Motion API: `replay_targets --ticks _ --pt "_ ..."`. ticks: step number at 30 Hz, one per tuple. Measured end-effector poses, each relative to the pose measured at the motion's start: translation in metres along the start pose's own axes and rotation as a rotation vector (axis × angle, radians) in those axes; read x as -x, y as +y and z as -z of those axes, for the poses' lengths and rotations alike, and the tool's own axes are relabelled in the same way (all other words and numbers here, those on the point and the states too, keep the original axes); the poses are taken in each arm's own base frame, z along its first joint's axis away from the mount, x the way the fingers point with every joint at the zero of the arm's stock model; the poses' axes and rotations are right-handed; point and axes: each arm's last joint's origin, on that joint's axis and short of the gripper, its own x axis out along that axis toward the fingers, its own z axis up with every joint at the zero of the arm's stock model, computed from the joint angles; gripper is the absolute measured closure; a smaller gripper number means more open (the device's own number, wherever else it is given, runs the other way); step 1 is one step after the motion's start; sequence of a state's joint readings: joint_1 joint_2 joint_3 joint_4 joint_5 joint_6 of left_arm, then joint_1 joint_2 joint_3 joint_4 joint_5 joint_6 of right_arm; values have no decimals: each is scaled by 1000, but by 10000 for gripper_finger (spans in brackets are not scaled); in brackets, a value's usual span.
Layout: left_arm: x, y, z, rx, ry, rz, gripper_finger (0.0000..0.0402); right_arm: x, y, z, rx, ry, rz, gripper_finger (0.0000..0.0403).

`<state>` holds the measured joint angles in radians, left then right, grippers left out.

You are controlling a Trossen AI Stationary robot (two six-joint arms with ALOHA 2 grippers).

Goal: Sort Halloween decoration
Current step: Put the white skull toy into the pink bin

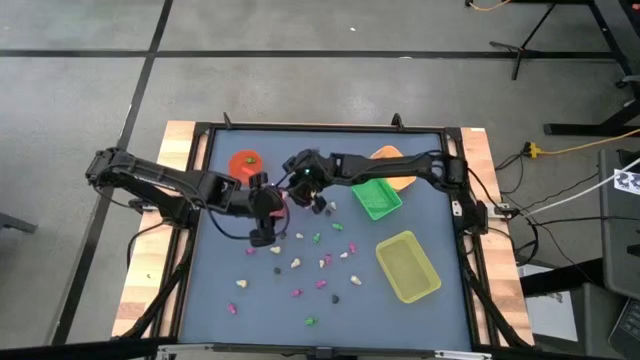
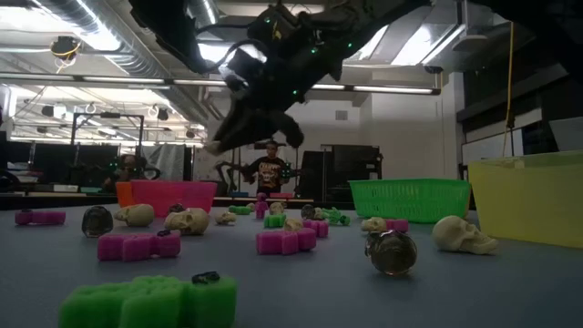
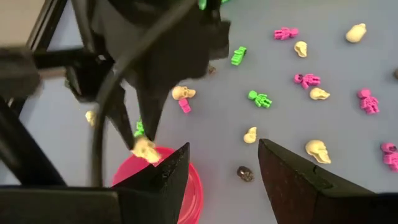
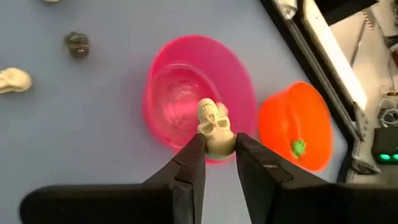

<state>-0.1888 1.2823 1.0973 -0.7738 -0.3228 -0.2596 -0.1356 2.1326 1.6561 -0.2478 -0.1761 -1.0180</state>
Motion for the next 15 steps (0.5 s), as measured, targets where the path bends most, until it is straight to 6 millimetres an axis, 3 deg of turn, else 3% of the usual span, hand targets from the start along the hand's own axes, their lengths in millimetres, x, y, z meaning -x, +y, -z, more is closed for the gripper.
replay_targets --ticks 6,15 --pt "2 -7 1 -11 -8 18 226 -22 4 4 15 -27 54 320" --pt "6 -18 5 66 -1 47 226 -24 4 6 20 -1 67 319"
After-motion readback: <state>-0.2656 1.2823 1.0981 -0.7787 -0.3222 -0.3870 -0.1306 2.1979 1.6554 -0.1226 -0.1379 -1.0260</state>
